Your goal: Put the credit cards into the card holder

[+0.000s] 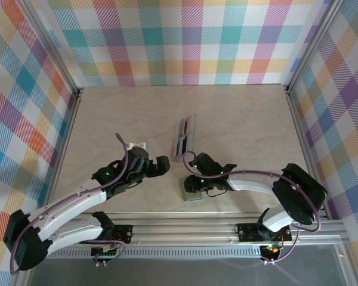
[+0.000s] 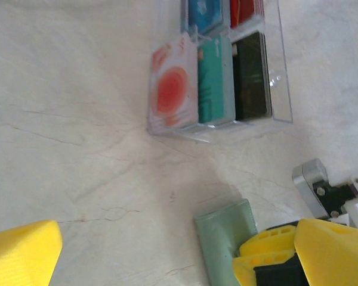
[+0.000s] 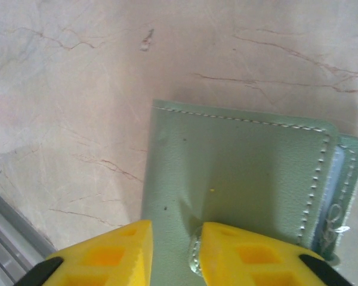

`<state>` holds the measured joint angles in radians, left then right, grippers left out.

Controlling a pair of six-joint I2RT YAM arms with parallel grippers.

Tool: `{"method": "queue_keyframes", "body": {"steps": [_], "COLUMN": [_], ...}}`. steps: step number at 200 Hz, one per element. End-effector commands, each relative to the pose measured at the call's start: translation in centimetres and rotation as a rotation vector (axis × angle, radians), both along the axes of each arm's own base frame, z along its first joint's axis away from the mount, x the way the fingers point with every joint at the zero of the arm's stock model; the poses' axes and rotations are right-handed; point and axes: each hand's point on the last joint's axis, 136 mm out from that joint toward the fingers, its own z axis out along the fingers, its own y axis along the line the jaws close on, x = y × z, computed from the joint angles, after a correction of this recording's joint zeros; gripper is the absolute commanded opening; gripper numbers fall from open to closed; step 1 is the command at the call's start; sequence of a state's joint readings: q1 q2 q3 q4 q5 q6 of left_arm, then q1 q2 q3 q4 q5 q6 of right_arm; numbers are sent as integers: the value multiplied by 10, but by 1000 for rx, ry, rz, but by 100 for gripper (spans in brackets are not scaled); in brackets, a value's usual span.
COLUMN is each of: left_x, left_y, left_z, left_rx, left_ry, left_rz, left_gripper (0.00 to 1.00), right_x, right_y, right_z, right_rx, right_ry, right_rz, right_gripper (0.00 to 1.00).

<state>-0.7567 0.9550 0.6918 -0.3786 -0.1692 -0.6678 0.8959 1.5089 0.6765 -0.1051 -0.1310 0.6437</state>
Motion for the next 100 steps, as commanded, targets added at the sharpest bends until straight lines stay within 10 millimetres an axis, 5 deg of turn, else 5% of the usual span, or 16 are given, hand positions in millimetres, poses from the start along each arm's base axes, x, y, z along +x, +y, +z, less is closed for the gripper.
{"method": "queue_keyframes", "body": {"steps": [1, 100], "left_x": [-3, 4], "left_y": [25, 53], "left_z": [14, 50], "left_rx": [56, 105], "left_ry": [-11, -108], "left_rz": [51, 83], "left_gripper": [100, 100], "right_x": [-16, -2], "right_y": [-66, -32], "right_z": [-57, -7], "right_rx": [-314, -216], "right_ry": [57, -20], "right_rz": [-63, 31], "right_gripper": [34, 59]}}
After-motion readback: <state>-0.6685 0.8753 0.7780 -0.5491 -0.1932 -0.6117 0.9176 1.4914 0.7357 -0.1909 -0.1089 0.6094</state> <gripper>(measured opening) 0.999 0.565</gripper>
